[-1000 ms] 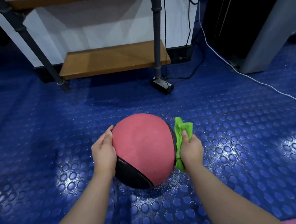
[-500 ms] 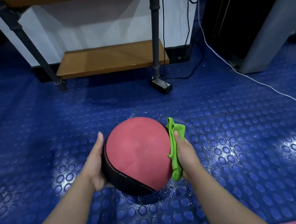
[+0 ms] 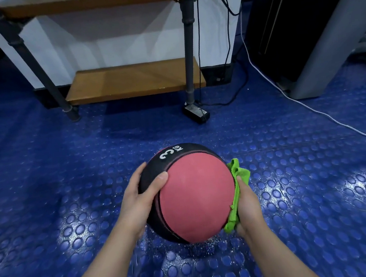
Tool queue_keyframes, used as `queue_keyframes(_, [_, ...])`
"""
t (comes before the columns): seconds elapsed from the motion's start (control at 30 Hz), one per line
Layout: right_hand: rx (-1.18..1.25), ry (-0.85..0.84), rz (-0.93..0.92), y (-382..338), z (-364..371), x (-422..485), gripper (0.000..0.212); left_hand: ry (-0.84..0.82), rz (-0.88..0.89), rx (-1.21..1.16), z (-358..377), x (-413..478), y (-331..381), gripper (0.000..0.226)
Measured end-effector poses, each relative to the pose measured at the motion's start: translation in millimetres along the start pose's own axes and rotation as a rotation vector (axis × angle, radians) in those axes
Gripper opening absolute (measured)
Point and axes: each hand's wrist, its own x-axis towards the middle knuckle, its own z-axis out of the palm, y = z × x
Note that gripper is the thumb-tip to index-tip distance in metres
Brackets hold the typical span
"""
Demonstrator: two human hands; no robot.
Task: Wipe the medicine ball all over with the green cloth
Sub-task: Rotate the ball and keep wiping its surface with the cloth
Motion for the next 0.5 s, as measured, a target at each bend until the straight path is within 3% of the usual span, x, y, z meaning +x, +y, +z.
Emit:
queue_keyframes(0.2, [0.015,0.030,0.048,10,-8,-2,0.037,-0.061,0.188,0.238,2,-3,-5,0.106])
queue_keyframes(0.5, [0.030,0.034,-0.009,24,-20,-8,0.039,-0.114,0.230,0.169,-2,-11,-31,0.099])
